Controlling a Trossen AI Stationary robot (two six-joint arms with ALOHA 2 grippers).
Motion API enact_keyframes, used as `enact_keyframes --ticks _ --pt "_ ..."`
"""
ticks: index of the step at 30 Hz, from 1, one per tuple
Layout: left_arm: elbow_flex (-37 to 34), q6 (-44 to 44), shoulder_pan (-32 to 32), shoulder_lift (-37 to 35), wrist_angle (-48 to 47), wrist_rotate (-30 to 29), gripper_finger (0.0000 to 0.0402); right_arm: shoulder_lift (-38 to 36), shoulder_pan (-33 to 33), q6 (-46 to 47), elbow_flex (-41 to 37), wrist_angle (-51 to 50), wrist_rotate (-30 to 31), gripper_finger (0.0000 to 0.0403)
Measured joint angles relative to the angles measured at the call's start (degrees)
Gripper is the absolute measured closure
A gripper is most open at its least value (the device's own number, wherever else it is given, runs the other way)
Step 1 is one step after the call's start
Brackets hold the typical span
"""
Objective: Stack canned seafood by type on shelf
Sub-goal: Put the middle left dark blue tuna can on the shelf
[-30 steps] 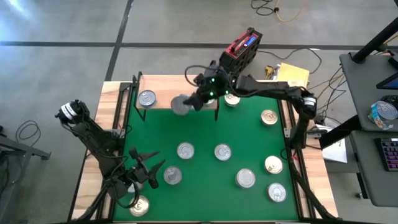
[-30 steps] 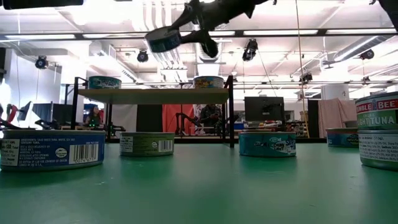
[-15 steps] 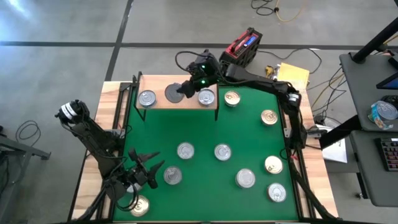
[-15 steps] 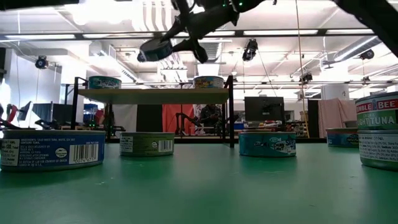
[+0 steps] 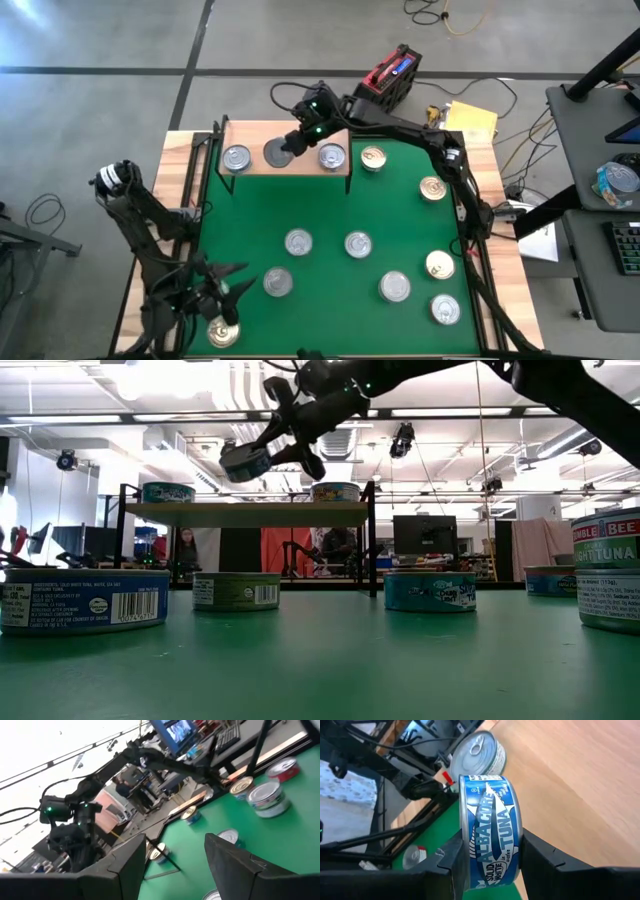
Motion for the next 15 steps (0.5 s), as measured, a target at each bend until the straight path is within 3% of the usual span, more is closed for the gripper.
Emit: enact_keyframes --ticks 6,15 --pt "-0.39 -3.62 -0.15 -0.01 -0.21 6.76 0.0214 0.28 -1.48 1.45 0.00 -0.70 -0.17 0.0268" --pt "-3.11 -9.16 0.25 0.02 -0.16 6.59 0.0214 0.60 -2.60 4.80 -0.16 -1.15 -1.08 0.0268"
